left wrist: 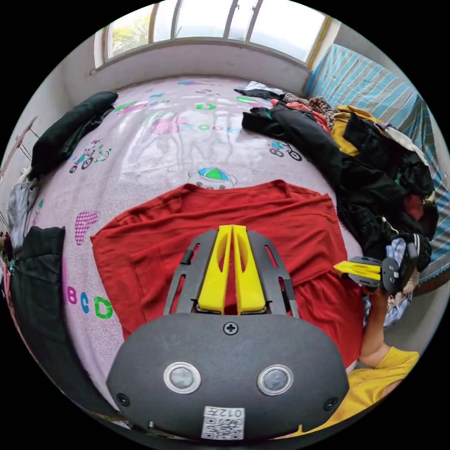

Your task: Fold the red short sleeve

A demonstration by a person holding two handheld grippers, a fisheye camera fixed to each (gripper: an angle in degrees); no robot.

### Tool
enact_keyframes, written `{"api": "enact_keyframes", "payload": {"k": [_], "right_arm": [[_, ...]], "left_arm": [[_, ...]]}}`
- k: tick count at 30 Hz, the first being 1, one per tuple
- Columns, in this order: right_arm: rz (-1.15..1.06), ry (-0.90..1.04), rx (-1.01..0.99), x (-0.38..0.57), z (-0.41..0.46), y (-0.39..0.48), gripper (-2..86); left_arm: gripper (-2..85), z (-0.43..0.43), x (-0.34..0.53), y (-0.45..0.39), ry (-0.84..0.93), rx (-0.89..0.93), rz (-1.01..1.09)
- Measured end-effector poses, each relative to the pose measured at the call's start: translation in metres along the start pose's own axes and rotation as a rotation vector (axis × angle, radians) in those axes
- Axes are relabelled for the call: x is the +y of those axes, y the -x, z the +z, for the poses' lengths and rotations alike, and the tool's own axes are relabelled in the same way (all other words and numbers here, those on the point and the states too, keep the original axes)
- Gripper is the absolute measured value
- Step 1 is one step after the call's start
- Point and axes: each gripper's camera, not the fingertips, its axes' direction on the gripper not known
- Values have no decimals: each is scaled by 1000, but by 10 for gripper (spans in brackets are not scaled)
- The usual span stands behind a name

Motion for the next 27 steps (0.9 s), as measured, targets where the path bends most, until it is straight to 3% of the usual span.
{"api": "enact_keyframes", "payload": {"k": [4, 10, 13, 16, 19, 22, 27], "right_arm": [[-3, 0, 10, -11, 3, 8, 9], [34, -2, 22, -27, 4, 16, 9], [49, -129, 69, -31, -24, 32, 10], [-16, -233, -77, -57, -38, 55, 10], [-104, -35, -176, -121, 1, 83, 10], [-185, 116, -45, -167, 49, 116, 9], [-166, 149, 21, -203, 88, 129, 8]], "left_arm": [[1, 36, 41, 25, 77, 30, -5], [4, 45, 61, 86, 54, 104, -74], [4, 58, 70, 121, 57, 232, -96], [4, 72, 89, 158, 33, 380, -125], [3, 89, 107, 193, 13, 530, -166], [3, 97, 119, 211, 8, 559, -167], [3, 103, 132, 224, 12, 520, -141]]}}
